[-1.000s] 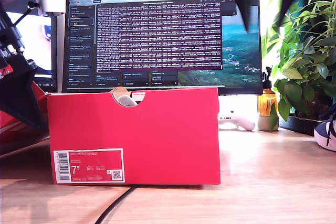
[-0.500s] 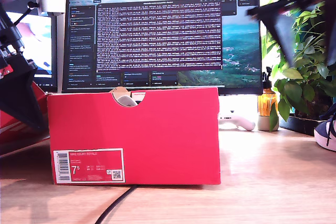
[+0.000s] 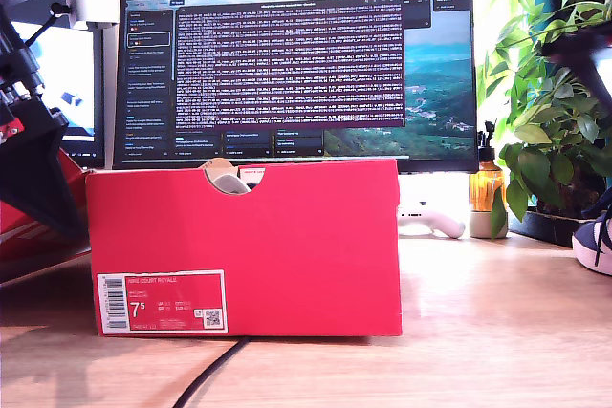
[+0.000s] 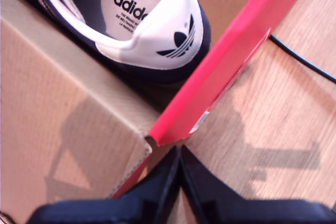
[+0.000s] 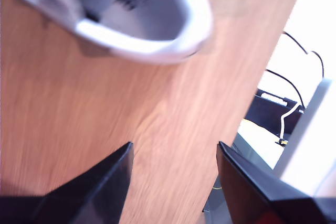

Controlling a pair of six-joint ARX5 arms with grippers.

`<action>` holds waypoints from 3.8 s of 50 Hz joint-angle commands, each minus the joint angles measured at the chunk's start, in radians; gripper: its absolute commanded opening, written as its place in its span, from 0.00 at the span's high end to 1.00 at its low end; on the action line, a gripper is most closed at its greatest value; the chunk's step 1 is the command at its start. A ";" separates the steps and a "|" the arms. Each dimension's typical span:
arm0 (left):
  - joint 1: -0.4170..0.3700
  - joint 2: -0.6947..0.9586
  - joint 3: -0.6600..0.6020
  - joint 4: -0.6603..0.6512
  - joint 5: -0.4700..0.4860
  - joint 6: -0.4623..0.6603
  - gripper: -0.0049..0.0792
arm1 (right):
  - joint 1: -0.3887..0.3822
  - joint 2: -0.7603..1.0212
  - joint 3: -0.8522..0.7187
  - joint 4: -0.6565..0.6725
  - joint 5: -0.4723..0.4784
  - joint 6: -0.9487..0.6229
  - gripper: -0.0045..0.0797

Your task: Pack the blue shoes by picking the first shoe and placing it inside the red shoebox, left side, then picking and rotating the second shoe and placing it in the shoebox

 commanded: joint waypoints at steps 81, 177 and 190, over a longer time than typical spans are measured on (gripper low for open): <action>-0.003 0.010 -0.003 0.006 0.005 0.002 0.96 | -0.216 0.040 -0.116 0.085 0.067 0.080 0.40; -0.003 0.010 -0.003 0.006 0.005 0.002 0.96 | -0.228 -0.045 0.074 0.063 0.104 -0.789 0.96; -0.003 0.010 -0.003 0.006 0.005 0.002 0.96 | -0.228 -0.045 0.261 0.069 0.085 -1.183 0.96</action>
